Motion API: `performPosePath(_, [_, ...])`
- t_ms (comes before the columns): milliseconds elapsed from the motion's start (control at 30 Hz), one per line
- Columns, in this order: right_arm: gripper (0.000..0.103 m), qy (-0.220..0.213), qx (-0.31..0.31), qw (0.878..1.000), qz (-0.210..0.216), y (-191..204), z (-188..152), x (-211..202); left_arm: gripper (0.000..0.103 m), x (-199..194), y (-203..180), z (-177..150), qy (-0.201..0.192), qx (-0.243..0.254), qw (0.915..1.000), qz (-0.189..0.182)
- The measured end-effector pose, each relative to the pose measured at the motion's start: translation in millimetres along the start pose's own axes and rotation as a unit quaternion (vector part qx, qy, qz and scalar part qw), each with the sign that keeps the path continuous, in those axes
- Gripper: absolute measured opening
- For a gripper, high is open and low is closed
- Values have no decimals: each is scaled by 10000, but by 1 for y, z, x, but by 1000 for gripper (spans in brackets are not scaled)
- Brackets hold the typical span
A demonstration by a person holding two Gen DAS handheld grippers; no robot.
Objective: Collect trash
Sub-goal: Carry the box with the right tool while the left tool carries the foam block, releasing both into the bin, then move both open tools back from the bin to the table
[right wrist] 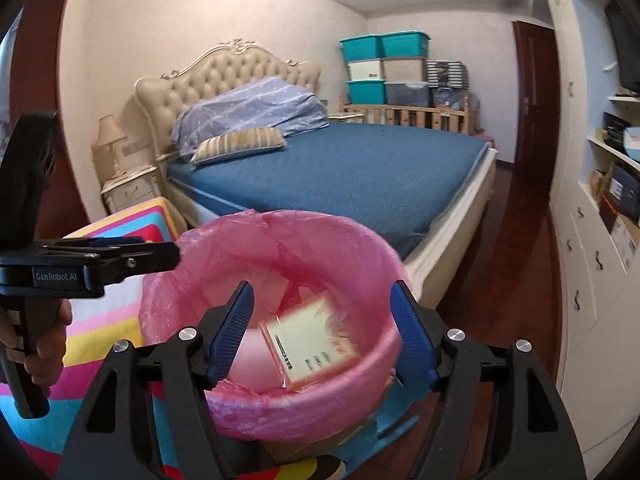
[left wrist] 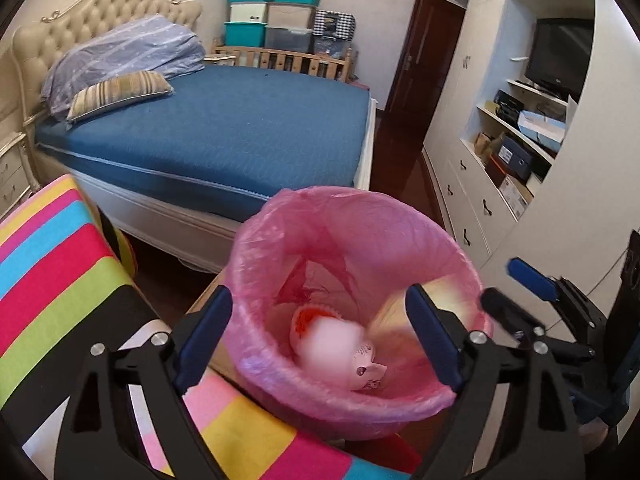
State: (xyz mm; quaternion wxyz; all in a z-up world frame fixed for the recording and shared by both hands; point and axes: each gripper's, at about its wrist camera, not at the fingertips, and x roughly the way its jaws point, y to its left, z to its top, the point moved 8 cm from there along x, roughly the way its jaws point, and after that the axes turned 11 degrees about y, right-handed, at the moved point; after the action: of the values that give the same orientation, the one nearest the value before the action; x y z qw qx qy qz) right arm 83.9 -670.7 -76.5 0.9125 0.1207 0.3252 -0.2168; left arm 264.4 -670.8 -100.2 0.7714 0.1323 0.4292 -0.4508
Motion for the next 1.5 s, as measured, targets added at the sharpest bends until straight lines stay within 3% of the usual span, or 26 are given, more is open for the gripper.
performPosePath(167, [68,-33,87,10000,-33,-6,-6,-18,93,-22,12,-16,-92,13,9994,330])
performPosePath(333, [74,33,0,10000,-56,5,-13,-30,98,-60,27,-42,-292,16,9951,946])
performPosePath(533, [83,69,-258,9995,157,49,-22,-42,98,-102,45,-84,-357,-177,9926,1144])
performPosePath(767, [84,339,-607,9961,534,115,-43,-38,98,-155,83,-153,-284,-389,9875,1503])
performPosePath(1067, [84,729,-997,9861,1111,202,-76,-37,98,-246,139,-265,-359,-603,9649,2531])
performPosePath(1367, [84,874,-1878,9646,1632,307,-102,-56,98,-347,198,-362,-528,-1473,9415,2986])
performPosePath(1500, [84,896,-2223,9558,1704,348,-110,-60,98,-368,214,-396,-430,-1676,9294,3259])
